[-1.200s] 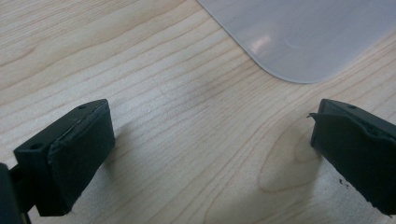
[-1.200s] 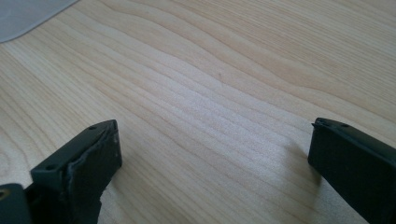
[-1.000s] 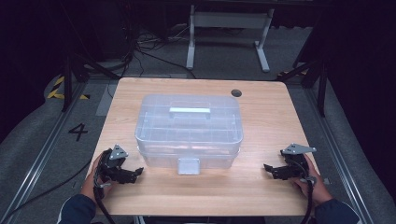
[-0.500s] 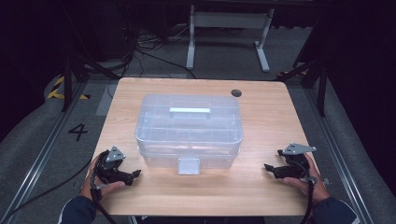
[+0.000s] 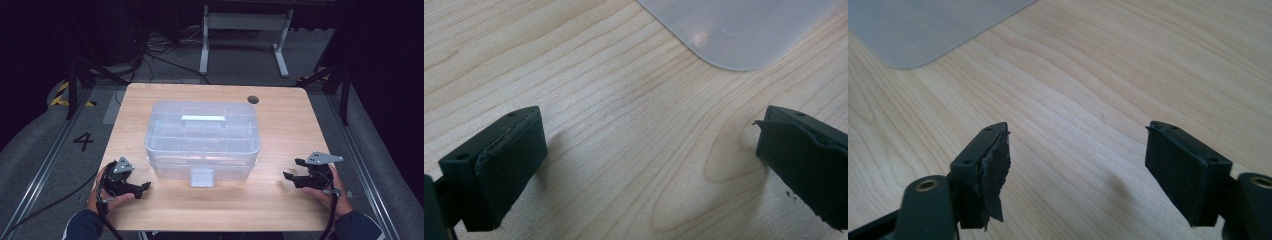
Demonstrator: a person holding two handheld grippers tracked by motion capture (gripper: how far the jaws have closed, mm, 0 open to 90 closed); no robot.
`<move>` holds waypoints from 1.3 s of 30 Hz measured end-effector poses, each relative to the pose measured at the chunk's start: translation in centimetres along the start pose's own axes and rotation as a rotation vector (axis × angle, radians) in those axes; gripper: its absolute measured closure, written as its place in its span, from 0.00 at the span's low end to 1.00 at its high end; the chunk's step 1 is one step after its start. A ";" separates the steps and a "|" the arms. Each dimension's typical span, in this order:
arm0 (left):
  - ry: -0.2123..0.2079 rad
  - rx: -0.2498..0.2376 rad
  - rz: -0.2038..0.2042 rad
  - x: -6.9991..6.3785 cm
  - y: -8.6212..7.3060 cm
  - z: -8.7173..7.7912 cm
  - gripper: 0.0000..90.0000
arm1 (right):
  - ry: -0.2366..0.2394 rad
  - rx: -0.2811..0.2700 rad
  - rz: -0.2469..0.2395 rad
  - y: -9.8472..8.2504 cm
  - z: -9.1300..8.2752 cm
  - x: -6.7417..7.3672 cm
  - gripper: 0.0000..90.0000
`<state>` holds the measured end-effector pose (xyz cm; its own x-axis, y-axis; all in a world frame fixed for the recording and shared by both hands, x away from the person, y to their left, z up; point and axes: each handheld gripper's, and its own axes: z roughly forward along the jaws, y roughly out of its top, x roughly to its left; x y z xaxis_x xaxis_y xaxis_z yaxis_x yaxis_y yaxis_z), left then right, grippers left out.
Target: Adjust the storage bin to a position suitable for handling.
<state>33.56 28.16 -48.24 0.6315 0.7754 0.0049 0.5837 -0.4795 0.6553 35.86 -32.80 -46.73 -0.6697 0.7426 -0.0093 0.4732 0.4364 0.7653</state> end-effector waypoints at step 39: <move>0.000 0.000 0.002 0.0 0.0 0.0 0.00 | 0.015 -0.193 -0.104 10.7 -3.5 1.1 0.39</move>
<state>33.58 28.17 -48.24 0.6330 0.7742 0.0061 0.5820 -0.4810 0.6557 38.24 -29.05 -36.30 -0.7186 0.6900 -0.0862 0.2838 0.4042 0.8695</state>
